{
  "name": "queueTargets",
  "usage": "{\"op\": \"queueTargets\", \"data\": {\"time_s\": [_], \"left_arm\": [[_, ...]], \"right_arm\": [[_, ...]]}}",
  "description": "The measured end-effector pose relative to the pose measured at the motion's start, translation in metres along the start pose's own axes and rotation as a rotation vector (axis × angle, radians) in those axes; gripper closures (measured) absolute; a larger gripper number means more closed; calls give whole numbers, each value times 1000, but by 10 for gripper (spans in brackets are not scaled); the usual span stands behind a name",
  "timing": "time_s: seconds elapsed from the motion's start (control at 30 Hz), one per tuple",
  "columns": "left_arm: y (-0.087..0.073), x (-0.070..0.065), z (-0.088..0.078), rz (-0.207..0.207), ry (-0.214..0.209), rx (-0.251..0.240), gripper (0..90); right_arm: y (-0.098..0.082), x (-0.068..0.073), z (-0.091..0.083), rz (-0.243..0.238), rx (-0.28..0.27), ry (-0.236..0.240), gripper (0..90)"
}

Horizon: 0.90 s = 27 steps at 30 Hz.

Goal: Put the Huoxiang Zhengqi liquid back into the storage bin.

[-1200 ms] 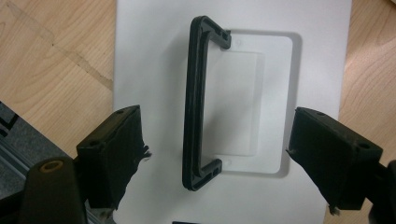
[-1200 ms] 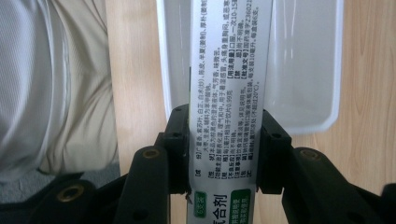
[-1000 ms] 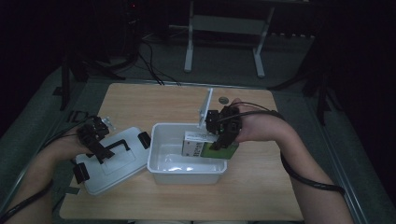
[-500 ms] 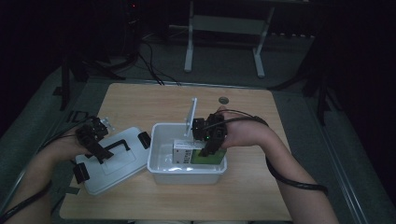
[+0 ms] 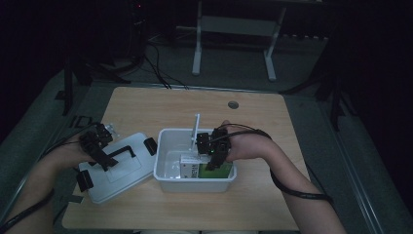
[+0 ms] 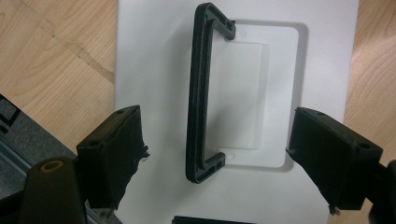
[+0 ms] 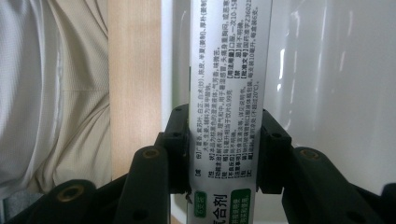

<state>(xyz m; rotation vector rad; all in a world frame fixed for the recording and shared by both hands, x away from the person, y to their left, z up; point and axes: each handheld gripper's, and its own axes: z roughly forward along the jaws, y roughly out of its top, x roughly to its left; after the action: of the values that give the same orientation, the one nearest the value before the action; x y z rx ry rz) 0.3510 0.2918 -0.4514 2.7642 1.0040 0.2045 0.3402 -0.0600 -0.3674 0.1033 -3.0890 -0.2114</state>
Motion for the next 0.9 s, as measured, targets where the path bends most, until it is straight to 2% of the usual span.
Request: {"op": "queueTargets", "data": {"time_s": [0.43,0.7,0.9], "left_arm": [[-2,0,2,-1,-3,3,179],[-1,0,1,0,1,4,179],[-1,1,2,1,-3,6,179]], "right_arm": [[-6,-9,35,24,35,23,634],[-6,-13,55,19,56,42,634],[-6,-16,64,22,61,50,634]]}}
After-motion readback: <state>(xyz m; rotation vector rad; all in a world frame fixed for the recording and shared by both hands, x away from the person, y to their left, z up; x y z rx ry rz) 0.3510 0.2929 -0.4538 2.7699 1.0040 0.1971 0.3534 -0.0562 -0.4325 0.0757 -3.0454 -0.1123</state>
